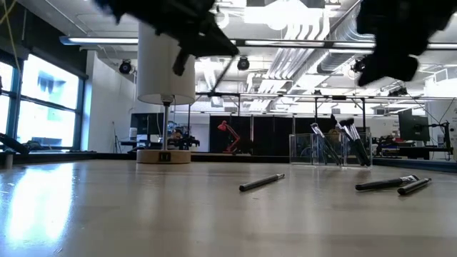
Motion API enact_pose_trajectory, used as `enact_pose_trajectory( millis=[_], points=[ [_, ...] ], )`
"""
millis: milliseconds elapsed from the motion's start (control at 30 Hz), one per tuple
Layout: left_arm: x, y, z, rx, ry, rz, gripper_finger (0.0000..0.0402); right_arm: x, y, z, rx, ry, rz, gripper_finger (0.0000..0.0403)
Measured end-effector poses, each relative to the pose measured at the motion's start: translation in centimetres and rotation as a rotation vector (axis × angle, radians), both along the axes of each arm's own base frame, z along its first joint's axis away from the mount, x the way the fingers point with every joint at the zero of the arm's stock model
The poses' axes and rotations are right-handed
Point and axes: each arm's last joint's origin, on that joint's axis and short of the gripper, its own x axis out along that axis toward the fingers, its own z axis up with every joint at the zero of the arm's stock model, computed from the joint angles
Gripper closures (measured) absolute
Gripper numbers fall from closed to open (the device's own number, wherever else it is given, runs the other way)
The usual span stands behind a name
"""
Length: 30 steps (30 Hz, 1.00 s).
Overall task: Put items in baskets/containers
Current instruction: Put the eyeshadow brush into the transparent organizer
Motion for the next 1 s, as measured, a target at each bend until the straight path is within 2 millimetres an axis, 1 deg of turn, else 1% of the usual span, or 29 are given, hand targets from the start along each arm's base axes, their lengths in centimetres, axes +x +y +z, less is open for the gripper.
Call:
enact_pose_trajectory(
  millis=[67, 167, 267, 333, 400, 533, 600, 733, 867, 1000],
  points=[
    [-1.4, 0.0, -0.4, 0.025, -0.161, -0.029, 0.0401, 1.1, -0.5, 0.4, -0.003, -0.078, -0.018, 0.0372],
    [-2.9, 0.0, -0.8, 0.089, -0.372, -0.066, 0.0401, 3.0, -1.2, 1.1, -0.032, -0.216, -0.021, 0.0359],
    [-3.9, -0.1, -0.3, 0.153, -0.527, -0.094, 0.0401, 5.1, -1.8, 2.2, -0.082, -0.389, 0.041, 0.0341],
    [-4.0, -0.2, 0.3, 0.178, -0.572, -0.125, 0.0401, 6.3, -2.3, 3.1, -0.102, -0.517, 0.069, 0.0325],
    [-3.8, -0.3, 0.8, 0.21, -0.576, -0.165, 0.0401, 7.4, -2.9, 3.7, -0.099, -0.637, 0.075, 0.0309],
    [-3.3, -0.5, 2.7, 0.284, -0.635, -0.232, 0.0401, 9.1, -4.0, 4.7, -0.074, -0.794, 0.106, 0.0275],
    [-3.0, -0.3, 3.4, 0.3, -0.638, -0.252, 0.0401, 10.0, -4.3, 5.6, -0.077, -0.821, 0.129, 0.0262],
    [-2.1, 0.5, 4.3, 0.308, -0.589, -0.311, 0.0401, 11.8, -4.2, 7.1, -0.145, -0.791, 0.2, 0.0246],
    [-1.4, 1.1, 5.0, 0.304, -0.527, -0.356, 0.0401, 13.2, -3.7, 8.4, -0.213, -0.71, 0.262, 0.0246],
    [-1.1, 1.7, 5.6, 0.31, -0.508, -0.4, 0.0401, 14.0, -3.7, 9.6, -0.239, -0.646, 0.281, 0.0253]
  ],
)
